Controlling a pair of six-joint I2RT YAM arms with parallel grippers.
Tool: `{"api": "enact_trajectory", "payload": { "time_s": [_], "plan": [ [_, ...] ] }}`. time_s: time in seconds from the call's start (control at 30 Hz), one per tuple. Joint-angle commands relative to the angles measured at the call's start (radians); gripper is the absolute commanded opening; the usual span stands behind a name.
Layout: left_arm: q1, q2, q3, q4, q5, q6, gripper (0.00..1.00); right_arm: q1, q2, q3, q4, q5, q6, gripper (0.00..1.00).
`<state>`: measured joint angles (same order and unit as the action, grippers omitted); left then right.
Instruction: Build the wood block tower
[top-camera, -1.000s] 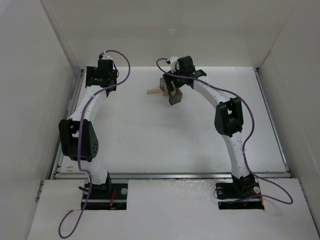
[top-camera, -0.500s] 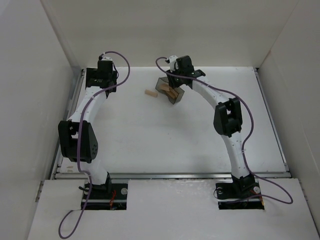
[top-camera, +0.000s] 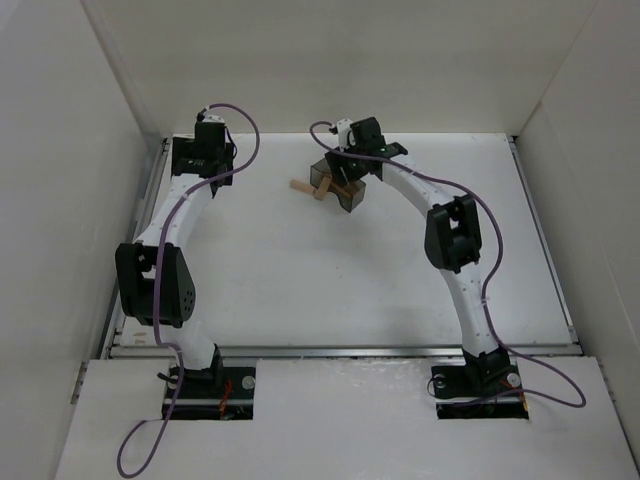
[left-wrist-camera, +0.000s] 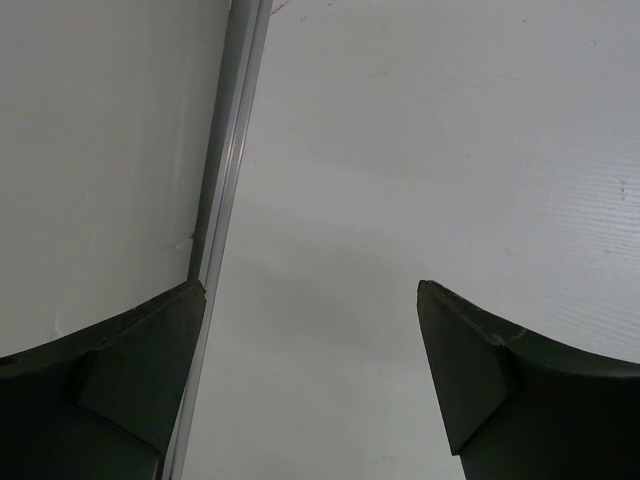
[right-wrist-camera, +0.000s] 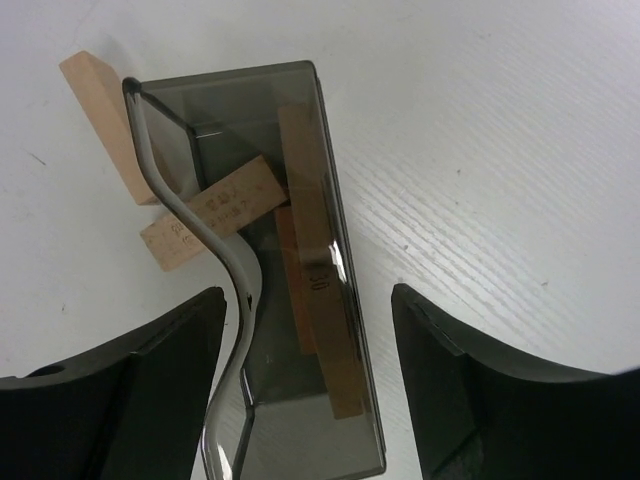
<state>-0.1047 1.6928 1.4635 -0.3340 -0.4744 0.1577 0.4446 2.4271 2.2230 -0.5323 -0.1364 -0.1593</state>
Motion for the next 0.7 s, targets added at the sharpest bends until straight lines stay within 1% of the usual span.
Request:
{"api": "enact_trajectory", "payload": {
  "time_s": [0.0, 0.03, 0.13, 0.17, 0.2, 0.23, 0.3, 0.33, 0.4, 0.43, 0.53, 0.57, 0.63, 0.67],
  "plan": [
    [0.0, -0.051, -0.006, 0.004, -0.001, -0.009, 0.84, 0.002, 0.027, 0.004, 0.0, -0.058, -0.017, 0.73],
    [0.0, -0.051, -0.006, 0.004, -0.001, -0.009, 0.84, 0.011, 0.027, 0.004, 0.0, -0.068, -0.017, 0.71],
    [0.0, -0.061, -0.015, 0.004, 0.008, -0.009, 0.84, 0.011, 0.04, 0.004, 0.009, -0.068, -0.017, 0.57],
    [0.0, -0.061, -0.015, 0.004, 0.008, -0.009, 0.84, 0.011, 0.04, 0.004, 0.009, -0.068, -0.017, 0.5],
    [0.0, -0.061, -0.015, 0.004, 0.008, -0.009, 0.84, 0.011, 0.04, 0.013, 0.009, -0.068, -0.017, 0.39],
    [0.0, -0.061, -0.015, 0.004, 0.008, -0.009, 0.84, 0.011, 0.04, 0.013, 0.009, -0.068, -0.017, 0.34],
    [0.0, -0.061, -0.025, 0.004, 0.008, -0.009, 0.84, 0.011, 0.018, 0.013, 0.009, -0.068, -0.017, 0.28],
    [0.0, -0.061, -0.025, 0.004, 0.008, -0.009, 0.84, 0.011, 0.009, 0.004, 0.009, -0.055, -0.017, 0.22],
    [0.0, -0.061, -0.025, 0.004, 0.008, -0.009, 0.84, 0.011, -0.029, -0.009, 0.009, -0.043, -0.017, 0.15],
    [0.0, -0.061, -0.025, 0.004, 0.008, -0.009, 0.84, 0.011, -0.043, -0.019, 0.009, -0.014, -0.017, 0.09],
    [0.0, -0.061, -0.025, 0.004, 0.008, -0.009, 0.83, 0.031, -0.101, -0.063, 0.029, 0.081, -0.017, 0.0],
    [0.0, -0.061, -0.025, 0.004, 0.008, -0.009, 0.83, 0.031, -0.115, -0.075, 0.029, 0.175, -0.017, 0.0],
    [0.0, -0.061, -0.025, 0.004, 0.008, -0.009, 0.83, 0.065, -0.154, -0.123, 0.067, 0.272, -0.031, 0.0],
    [0.0, -0.061, -0.025, 0.004, 0.008, -0.009, 0.83, 0.075, -0.166, -0.14, 0.08, 0.367, -0.046, 0.0]
  ]
}}
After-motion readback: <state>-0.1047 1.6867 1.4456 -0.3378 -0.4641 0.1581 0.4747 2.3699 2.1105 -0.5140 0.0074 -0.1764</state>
